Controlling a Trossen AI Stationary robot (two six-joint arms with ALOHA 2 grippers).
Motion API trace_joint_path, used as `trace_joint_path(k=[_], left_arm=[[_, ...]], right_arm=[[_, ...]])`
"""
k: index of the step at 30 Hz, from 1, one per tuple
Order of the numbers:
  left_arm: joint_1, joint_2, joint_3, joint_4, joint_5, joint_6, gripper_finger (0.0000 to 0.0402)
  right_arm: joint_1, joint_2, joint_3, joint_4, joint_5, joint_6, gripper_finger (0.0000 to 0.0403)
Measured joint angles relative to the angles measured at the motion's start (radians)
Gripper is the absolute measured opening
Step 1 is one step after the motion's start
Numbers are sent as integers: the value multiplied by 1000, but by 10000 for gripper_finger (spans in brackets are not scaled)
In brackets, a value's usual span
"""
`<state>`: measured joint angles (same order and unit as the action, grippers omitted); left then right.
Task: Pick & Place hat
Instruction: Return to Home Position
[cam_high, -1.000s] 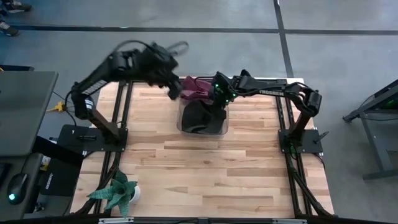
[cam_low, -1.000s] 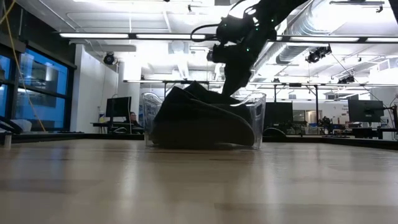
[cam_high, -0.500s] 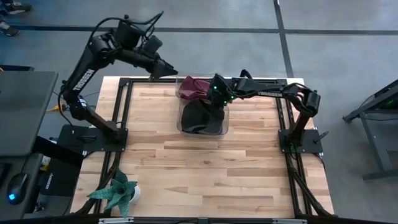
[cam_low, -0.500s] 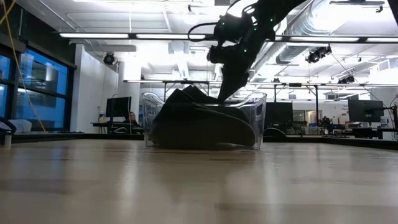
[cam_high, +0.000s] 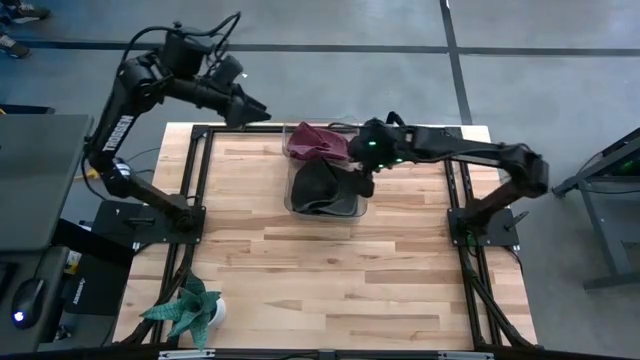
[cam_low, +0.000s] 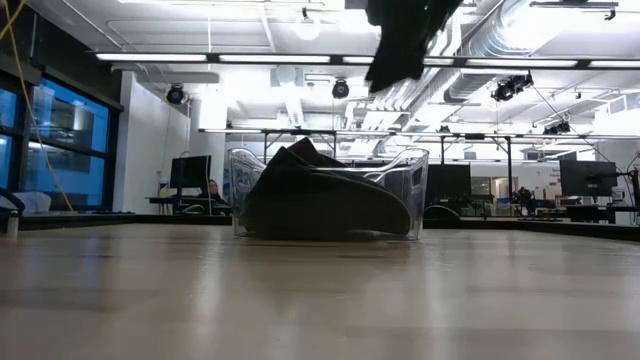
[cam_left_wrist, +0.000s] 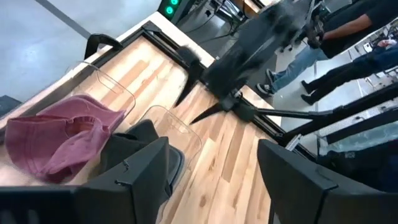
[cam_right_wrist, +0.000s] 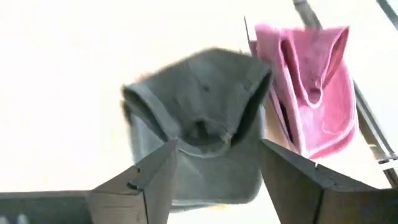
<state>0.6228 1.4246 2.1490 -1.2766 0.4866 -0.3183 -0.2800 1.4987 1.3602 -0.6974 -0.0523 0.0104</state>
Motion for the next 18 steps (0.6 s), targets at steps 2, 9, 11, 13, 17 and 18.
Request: trace_joint_path(k=[2, 9, 11, 13, 17, 18], left_arm=[[0, -38, -34, -9, 1, 8, 226], [0, -265, -414, 129, -2, -11, 175], [0, -358, -582, 232, 0, -66, 158], [0, -464, -749, 322, 0, -111, 141], [-1, -660, -1001, 503, 19, -219, 104], [-1, -702, -1046, 532, 23, -248, 95]], right_arm=[[21, -67, 0, 7, -7, 53, 207], [127, -258, 0, 10, 112, 125, 111], [166, -298, 0, 5, 146, 140, 67], [206, -332, 0, -4, 167, 142, 22], [287, -398, -49, 0, 269, 175, 15], [301, -423, -84, 12, 303, 191, 13]])
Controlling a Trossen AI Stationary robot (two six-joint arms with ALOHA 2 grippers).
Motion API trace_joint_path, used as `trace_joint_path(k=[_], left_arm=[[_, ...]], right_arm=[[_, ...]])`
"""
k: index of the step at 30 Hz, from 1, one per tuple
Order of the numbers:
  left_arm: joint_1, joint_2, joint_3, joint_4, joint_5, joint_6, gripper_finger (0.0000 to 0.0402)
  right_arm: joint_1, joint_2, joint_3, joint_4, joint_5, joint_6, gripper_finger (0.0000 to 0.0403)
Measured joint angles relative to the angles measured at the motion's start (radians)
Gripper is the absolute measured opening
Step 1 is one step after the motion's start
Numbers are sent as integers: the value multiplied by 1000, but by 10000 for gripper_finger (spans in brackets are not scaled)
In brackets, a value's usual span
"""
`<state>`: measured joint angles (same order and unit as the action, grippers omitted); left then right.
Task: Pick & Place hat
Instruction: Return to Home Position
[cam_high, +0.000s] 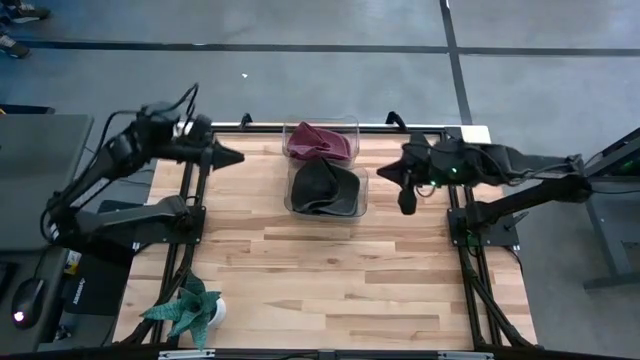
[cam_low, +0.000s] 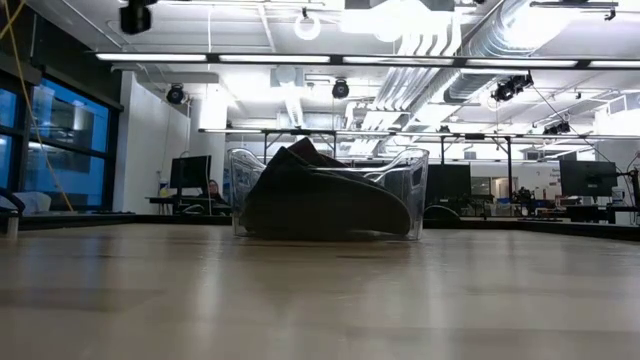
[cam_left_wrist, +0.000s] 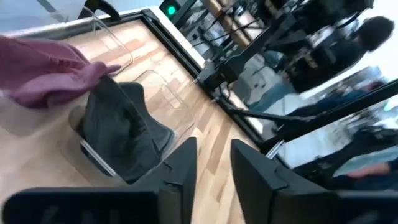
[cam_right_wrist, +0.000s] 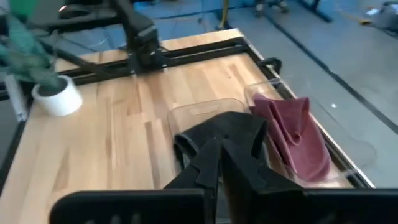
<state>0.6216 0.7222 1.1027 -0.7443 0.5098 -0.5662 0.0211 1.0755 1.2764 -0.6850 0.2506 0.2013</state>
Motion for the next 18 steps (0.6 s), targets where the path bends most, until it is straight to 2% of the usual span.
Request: trace_joint_path(k=[3, 9, 15, 18], left_arm=[[0, -96, -106, 46, -10, -71, 67], [0, -287, -264, 46, -54, -121, 27], [0, -404, -398, 53, -55, -193, 19], [0, -454, -467, 86, -56, -233, 18]], right_arm=[[36, -101, -152, 125, 62, 55, 3], [89, -321, -550, 539, 142, 130, 2], [93, -484, -859, 893, 206, 165, 1], [93, -544, -972, 1034, 244, 160, 1]])
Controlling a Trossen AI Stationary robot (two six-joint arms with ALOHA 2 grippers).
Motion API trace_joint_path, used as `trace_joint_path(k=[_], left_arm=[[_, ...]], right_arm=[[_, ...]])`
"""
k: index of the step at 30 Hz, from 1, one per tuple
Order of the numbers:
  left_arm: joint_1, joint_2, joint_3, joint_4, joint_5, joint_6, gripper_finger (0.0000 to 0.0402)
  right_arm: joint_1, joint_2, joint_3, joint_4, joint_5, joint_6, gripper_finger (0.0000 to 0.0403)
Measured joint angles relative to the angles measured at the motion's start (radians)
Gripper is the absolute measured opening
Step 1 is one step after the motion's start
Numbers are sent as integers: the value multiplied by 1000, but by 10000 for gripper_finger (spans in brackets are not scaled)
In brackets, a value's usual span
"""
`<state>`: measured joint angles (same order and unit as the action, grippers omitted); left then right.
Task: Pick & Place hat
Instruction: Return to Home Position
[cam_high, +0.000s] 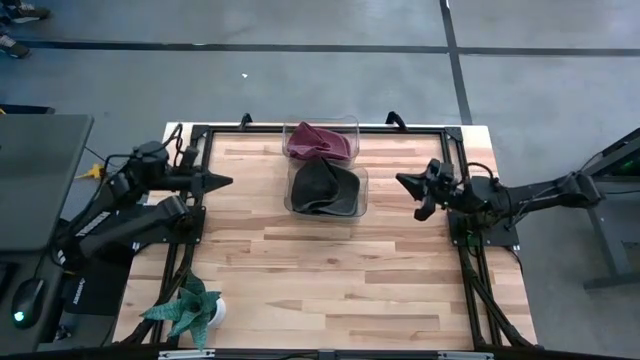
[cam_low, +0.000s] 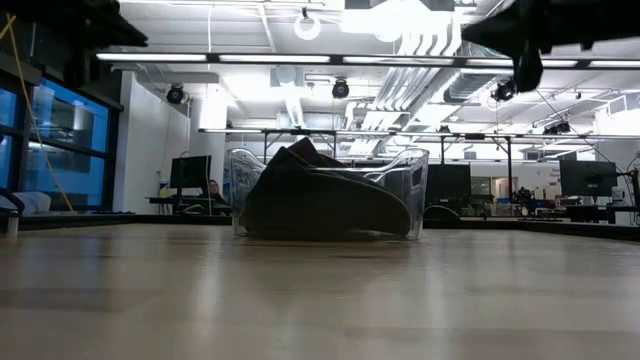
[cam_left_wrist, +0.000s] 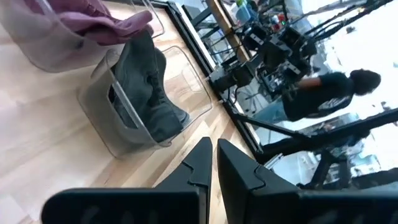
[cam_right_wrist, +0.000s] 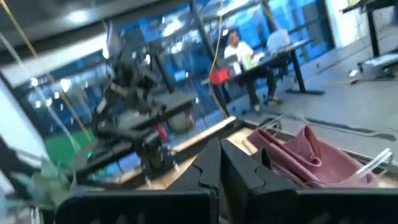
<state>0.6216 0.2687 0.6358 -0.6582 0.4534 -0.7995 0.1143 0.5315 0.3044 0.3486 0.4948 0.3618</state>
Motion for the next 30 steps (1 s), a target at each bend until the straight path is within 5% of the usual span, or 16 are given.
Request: trace_joint_path(k=[11, 19, 30], left_arm=[[0, -127, -299, 343, -6, -151, 18], [0, -212, -445, 428, 12, -207, 18], [0, -262, -549, 496, 34, -189, 18]], right_arm=[[-1, -78, -295, 553, 110, -175, 0], [-1, -84, -294, 515, 109, -297, 0], [-3, -84, -295, 322, 59, -245, 0]])
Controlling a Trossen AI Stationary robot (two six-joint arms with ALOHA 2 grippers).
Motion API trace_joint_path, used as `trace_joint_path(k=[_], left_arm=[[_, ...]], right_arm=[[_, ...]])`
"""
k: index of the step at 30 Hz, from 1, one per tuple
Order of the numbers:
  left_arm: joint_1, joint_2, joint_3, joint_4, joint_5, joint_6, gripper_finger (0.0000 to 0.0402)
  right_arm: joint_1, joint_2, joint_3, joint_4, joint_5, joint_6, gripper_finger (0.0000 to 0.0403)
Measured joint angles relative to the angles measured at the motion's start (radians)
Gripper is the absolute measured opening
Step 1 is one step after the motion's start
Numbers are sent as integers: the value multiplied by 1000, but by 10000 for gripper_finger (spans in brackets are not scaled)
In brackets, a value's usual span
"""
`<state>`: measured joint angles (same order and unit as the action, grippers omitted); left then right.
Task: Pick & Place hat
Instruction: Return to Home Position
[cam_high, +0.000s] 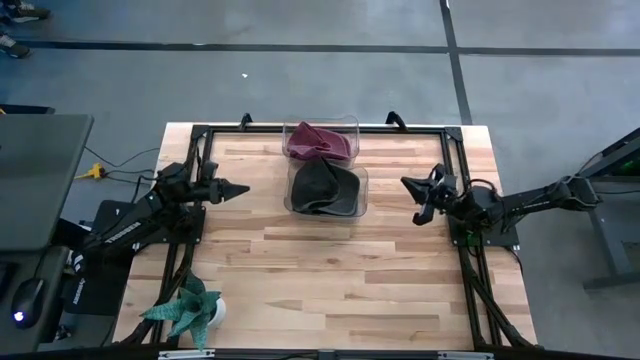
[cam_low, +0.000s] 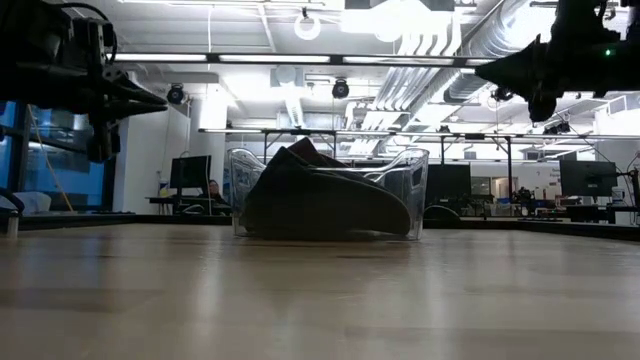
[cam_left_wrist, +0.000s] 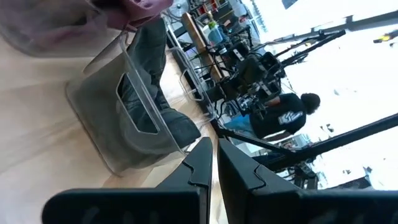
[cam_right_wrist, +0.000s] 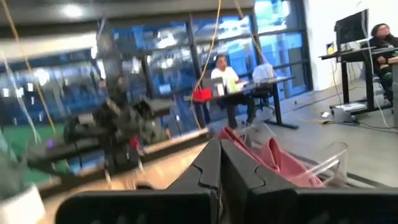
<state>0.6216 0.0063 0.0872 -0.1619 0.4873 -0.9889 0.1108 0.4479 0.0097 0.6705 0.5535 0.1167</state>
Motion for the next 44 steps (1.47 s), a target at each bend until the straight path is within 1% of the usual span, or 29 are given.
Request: trace_joint_path(k=[3, 8, 14, 23, 30, 38, 44], left_arm=[[0, 0, -3, 11, 0, 42, 18], [0, 1, -3, -2, -53, 97, 18], [0, 10, -5, -2, -54, 117, 18], [0, 11, -6, -2, -60, 117, 18], [0, 11, -7, -3, -61, 117, 18], [0, 11, -7, -3, -62, 117, 18], [0, 11, -7, -3, -63, 116, 18]], right_arm=[[0, 0, 0, -64, -6, -9, 0], [0, 1, 0, -146, 10, -3, 0], [0, 0, 0, -115, 50, -12, 0], [0, 3, 0, -116, 44, -12, 1], [0, 3, 0, -116, 44, -13, 9], [0, 3, 0, -116, 44, -13, 1], [0, 3, -1, -116, 45, -13, 6]])
